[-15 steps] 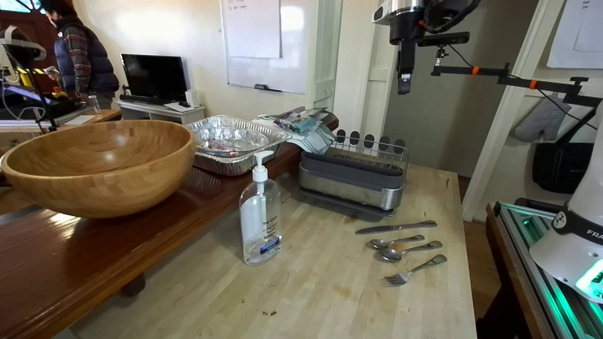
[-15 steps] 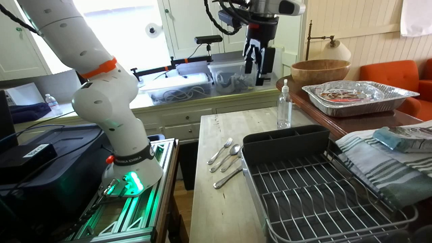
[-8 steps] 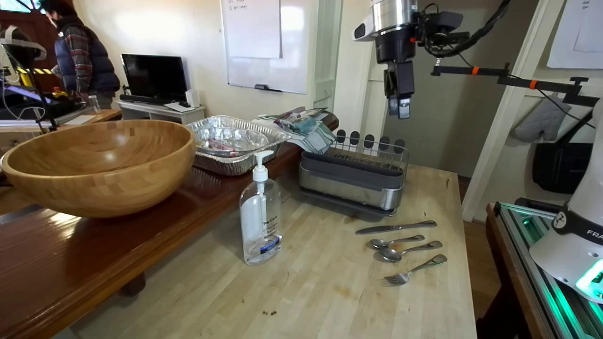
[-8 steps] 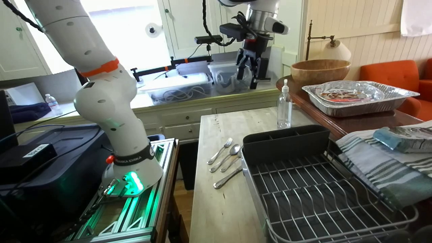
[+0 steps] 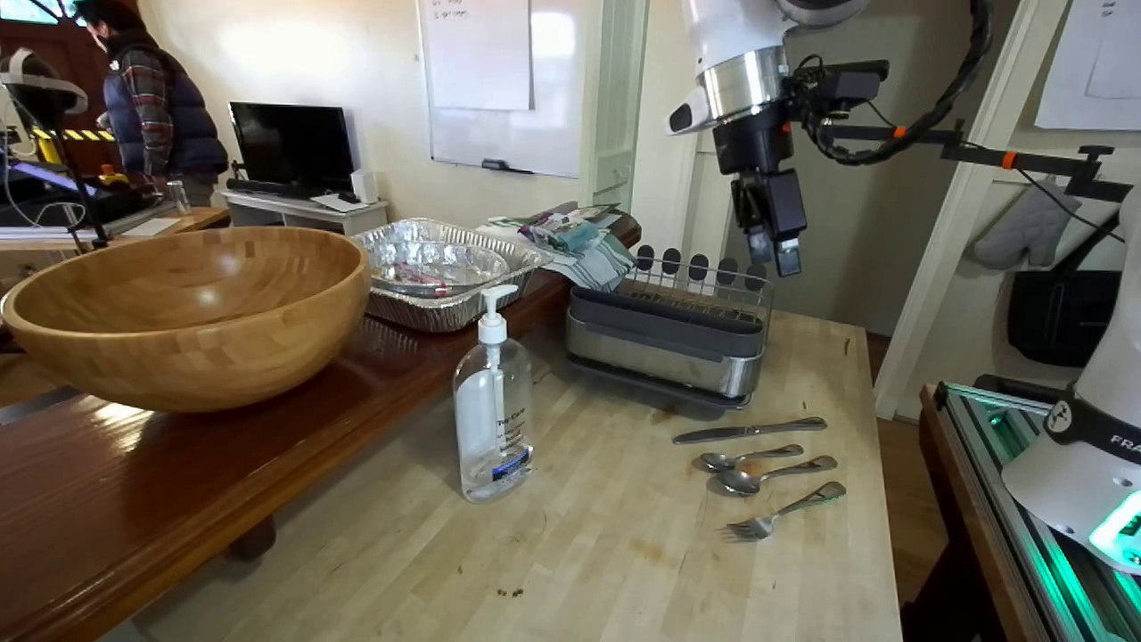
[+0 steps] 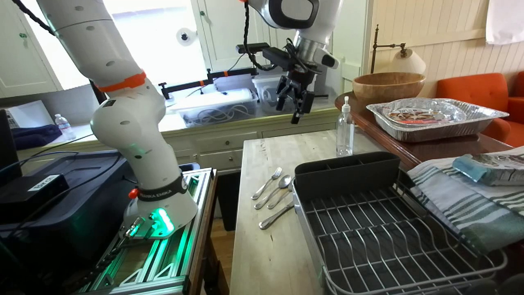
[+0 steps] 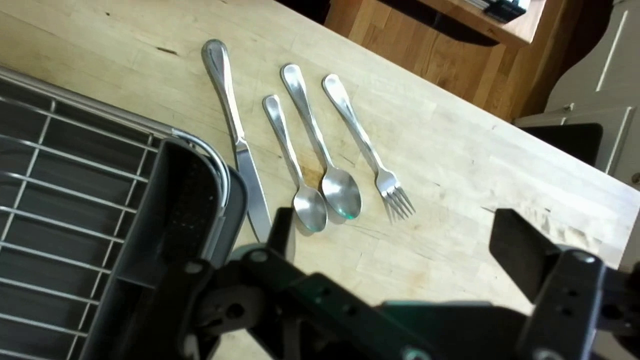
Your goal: Put a spoon into the plate rack
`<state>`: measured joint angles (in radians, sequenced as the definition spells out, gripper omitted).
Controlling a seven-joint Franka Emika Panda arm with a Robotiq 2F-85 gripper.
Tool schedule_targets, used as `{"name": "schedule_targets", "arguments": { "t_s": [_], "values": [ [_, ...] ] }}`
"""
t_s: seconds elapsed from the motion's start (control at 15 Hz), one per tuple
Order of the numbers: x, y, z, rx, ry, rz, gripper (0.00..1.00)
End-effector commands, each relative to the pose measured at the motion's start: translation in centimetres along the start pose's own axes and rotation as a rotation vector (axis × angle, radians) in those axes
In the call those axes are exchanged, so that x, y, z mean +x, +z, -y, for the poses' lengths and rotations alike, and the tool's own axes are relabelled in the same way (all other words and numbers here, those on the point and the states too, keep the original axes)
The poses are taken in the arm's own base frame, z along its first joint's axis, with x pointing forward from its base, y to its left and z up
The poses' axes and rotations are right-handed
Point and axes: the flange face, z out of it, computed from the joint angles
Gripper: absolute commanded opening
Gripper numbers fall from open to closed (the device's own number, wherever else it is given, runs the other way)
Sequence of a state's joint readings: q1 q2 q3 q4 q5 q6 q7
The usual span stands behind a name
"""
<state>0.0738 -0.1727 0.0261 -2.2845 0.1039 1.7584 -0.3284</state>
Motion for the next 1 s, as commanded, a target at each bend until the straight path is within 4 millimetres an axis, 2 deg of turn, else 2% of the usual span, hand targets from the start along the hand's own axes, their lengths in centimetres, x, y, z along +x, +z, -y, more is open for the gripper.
{"name": "schedule_targets", "arguments": {
  "t_s": [0.0,0.27,0.53,0.6,0.67,0.93],
  "values": [
    [0.6,3.9,-0.3,0.033,-0.037,0.073,1.0],
    [1.8,7.7,-0.3,-0.004,-0.072,0.139,1.0],
    [3.6,10.0,0.2,-0.064,-0.097,0.129,1.0],
    [4.0,10.3,0.3,-0.059,-0.11,0.125,1.0],
    [3.3,9.4,0.1,-0.036,-0.092,0.129,1.0],
    [3.8,10.1,0.3,-0.039,-0.101,0.133,1.0]
  ]
}}
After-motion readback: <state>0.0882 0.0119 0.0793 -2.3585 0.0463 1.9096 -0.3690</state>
